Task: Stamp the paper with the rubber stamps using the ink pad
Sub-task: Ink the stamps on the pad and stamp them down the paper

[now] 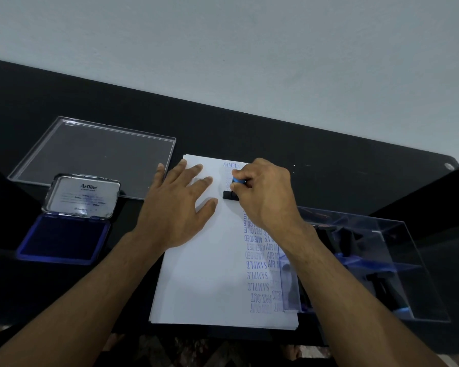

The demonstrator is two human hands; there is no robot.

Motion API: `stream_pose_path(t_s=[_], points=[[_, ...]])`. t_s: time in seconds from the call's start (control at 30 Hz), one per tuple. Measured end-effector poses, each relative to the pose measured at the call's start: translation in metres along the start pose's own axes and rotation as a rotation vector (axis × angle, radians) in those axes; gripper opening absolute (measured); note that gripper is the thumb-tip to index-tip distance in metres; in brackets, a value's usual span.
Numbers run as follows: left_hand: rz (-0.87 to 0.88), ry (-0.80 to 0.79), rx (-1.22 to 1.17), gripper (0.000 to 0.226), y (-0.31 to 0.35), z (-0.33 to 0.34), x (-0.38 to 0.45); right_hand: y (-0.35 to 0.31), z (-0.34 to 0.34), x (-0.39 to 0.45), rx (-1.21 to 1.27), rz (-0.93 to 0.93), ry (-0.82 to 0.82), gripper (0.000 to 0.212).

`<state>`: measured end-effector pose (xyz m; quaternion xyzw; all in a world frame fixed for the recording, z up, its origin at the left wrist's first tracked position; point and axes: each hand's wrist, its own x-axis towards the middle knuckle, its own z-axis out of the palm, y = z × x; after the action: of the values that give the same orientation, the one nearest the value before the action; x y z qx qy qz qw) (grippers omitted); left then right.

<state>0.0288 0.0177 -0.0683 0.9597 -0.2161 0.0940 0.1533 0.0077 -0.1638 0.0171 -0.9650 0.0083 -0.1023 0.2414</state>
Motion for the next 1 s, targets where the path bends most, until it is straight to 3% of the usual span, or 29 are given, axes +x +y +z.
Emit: stream_pose_path(t_s=[0.37, 1.0], points=[[0.002, -0.001, -0.008, 0.065, -0.0004, -0.0005, -0.0001, -0.0017, -0.0021, -0.0006, -0.073, -0.004, -0.055, 0.019], [0.009, 0.002, -0.006, 0.064, 0.0002, -0.0017, -0.0009, -0.0018, 0.0019, -0.0036, -0.049, -0.035, -0.003, 0.018]])
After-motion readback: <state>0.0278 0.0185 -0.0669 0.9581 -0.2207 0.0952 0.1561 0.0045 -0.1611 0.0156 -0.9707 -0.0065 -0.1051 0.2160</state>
